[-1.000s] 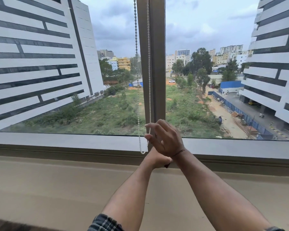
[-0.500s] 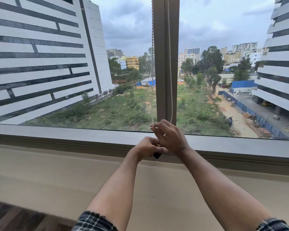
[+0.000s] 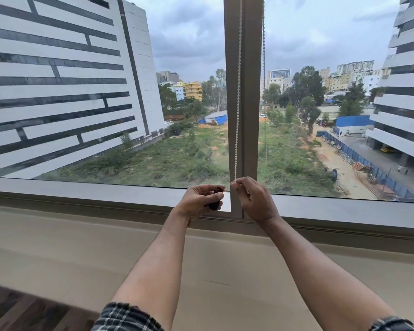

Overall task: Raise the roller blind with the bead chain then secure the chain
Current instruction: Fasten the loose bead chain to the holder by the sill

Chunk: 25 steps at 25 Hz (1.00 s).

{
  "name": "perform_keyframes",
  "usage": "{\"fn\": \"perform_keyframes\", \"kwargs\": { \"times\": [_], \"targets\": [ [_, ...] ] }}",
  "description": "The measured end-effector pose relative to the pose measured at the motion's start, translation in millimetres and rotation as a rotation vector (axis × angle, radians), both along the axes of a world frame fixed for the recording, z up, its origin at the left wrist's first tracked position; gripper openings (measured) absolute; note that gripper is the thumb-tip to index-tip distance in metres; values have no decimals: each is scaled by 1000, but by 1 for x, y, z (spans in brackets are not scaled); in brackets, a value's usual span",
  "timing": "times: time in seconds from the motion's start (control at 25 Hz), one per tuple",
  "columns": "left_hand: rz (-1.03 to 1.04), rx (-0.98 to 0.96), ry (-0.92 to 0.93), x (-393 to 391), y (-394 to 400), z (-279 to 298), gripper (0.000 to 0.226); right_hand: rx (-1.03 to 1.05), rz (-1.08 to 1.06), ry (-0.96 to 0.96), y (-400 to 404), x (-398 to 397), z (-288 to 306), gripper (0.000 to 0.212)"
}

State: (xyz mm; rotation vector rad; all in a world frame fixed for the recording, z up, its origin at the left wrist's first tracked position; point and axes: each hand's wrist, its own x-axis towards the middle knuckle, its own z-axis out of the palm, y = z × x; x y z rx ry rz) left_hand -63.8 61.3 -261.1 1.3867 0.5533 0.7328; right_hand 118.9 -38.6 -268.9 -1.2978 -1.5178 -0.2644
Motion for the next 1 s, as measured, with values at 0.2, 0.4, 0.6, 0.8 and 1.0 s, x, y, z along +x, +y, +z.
{"fn": "perform_keyframes", "kwargs": {
  "times": [0.2, 0.4, 0.6, 0.8, 1.0],
  "targets": [
    [74, 55, -41, 3, -2, 9, 36, -143, -3, -30, -6, -4, -11, 17],
    [35, 62, -43, 10, -4, 19, 25, -115, -44, -201, -9, -8, -8, 18],
    [-30, 161, 51, 9, -1, 31, 32, -121, -73, -283, -13, -5, 1, 24],
    [-126, 230, 119, 13, 2, 43, 42, -163, -72, -380, -19, -2, 11, 24],
    [-152, 267, 164, 17, -3, 47, 18, -181, -48, -350, -22, 2, 13, 22]
  ]
}}
